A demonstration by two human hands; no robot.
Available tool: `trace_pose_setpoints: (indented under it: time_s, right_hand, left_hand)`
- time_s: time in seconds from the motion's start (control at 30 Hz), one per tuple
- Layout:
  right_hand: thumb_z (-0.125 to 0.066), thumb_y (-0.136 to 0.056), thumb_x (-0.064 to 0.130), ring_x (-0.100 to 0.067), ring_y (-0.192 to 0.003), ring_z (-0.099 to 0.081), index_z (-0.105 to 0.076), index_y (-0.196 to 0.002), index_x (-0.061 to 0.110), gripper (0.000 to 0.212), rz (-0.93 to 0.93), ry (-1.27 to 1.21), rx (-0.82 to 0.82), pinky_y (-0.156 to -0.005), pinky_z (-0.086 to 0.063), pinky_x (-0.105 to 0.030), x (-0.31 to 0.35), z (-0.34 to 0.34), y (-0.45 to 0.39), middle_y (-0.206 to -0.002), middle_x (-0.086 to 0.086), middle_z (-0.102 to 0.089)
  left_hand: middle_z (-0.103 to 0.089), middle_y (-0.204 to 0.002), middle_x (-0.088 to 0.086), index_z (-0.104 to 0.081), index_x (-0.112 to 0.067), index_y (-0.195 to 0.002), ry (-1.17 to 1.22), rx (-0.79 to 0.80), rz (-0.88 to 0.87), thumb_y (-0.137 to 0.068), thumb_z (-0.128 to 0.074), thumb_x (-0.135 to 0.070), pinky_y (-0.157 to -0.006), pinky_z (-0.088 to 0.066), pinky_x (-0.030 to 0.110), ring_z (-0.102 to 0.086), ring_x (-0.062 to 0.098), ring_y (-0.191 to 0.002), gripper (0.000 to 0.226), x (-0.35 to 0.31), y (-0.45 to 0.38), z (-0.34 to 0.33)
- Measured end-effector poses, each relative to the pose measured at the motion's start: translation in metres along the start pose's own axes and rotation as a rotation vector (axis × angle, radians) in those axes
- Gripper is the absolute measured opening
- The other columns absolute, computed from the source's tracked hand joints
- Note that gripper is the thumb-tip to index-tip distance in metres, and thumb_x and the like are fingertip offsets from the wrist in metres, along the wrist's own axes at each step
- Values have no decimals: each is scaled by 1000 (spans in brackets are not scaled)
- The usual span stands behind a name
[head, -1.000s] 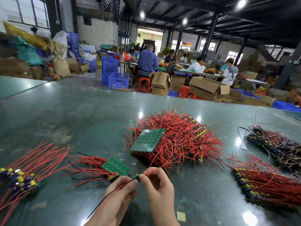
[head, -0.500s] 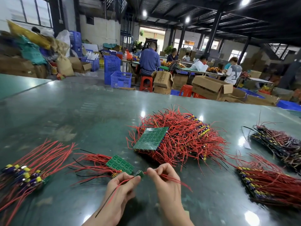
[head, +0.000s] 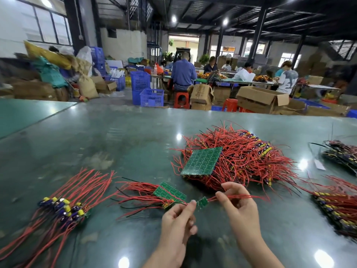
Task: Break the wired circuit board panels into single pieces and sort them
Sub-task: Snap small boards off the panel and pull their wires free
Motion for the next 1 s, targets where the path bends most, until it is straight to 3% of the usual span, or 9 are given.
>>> trace_pose_setpoints:
  time_s: [0.1, 0.2, 0.43, 0.53, 0.67, 0.73, 0.83, 1.0]
  right_hand:
    - [-71, -78, -2, 0, -55, -51, -65, -85, 21, 25, -12, -38, -9, -55, -40, -11, -3, 1, 1, -62, 7, -61]
    - [-71, -79, 1, -10, -59, -51, -65, -85, 23, 24, -54, -70, -26, -60, -41, -23, -11, 3, 1, -62, 5, -58]
    - [-71, -77, -2, 0, -56, -52, -66, -84, 24, 28, 29, -91, -9, -56, -41, -11, 3, -5, 9, -64, 8, -59]
    - [-69, -77, -6, 3, -56, -53, -66, -88, 19, 27, 27, -137, -8, -57, -41, -8, 5, -12, 13, -63, 8, -60]
    - [-69, -77, -6, -1, -57, -54, -67, -87, 20, 29, -24, -179, 3, -57, -42, -9, -3, -20, 16, -62, 7, -62]
    - [-70, -77, -5, -5, -60, -55, -68, -85, 20, 27, -27, -185, 14, -58, -43, -11, -3, -22, 17, -63, 6, -62]
    - [-68, -77, -8, 1, -56, -54, -67, -85, 16, 26, -11, -197, 1, -57, -42, -9, 0, -18, 12, -61, 7, -62]
    - [-70, -72, -2, -1, -54, -55, -66, -88, 13, 22, -100, -245, -9, -57, -45, -10, -10, -12, 9, -60, 7, -59]
  left_hand:
    - [-44, -50, 3, -58, -5, -70, 108, 9, 94, -70, -69, -16, -32, -29, 16, -39, 8, -38, 15, 6, -1, 0]
    - [-50, -54, 4, -66, 0, -77, 191, 29, 161, -73, -65, -16, -32, -34, 17, -43, 8, -40, 16, 11, 0, -1]
    - [-70, -64, 4, -73, -5, -70, 230, -60, 75, -88, -58, -5, -45, -52, 16, -64, 6, -52, 23, 2, -5, 12]
    - [-70, -64, 5, -68, 0, -76, 410, -69, 150, -89, -56, -4, -45, -52, 15, -66, 8, -52, 18, 4, -5, 10]
    - [-69, -64, 7, -72, 2, -61, 590, -55, 242, -85, -59, -7, -42, -51, 16, -65, 10, -49, 29, 6, -7, 8]
    - [-68, -65, 7, -71, 2, -66, 604, -55, 244, -86, -59, -6, -43, -52, 16, -65, 10, -50, 25, 5, -8, 8]
    - [-69, -65, 8, -69, 1, -78, 532, -63, 216, -83, -61, -4, -46, -54, 17, -66, 10, -52, 10, 3, -9, 10]
    - [-69, -64, 7, -75, -3, -65, 447, -13, 208, -83, -60, -8, -44, -53, 19, -66, 11, -52, 23, 1, -11, 8]
Point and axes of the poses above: each hand's wrist, its own y-axis away from the middle knuckle, its own z-axis out of the back of the hand, x = y × z, the point moved 10 cm from there along -y, towards the middle knuckle
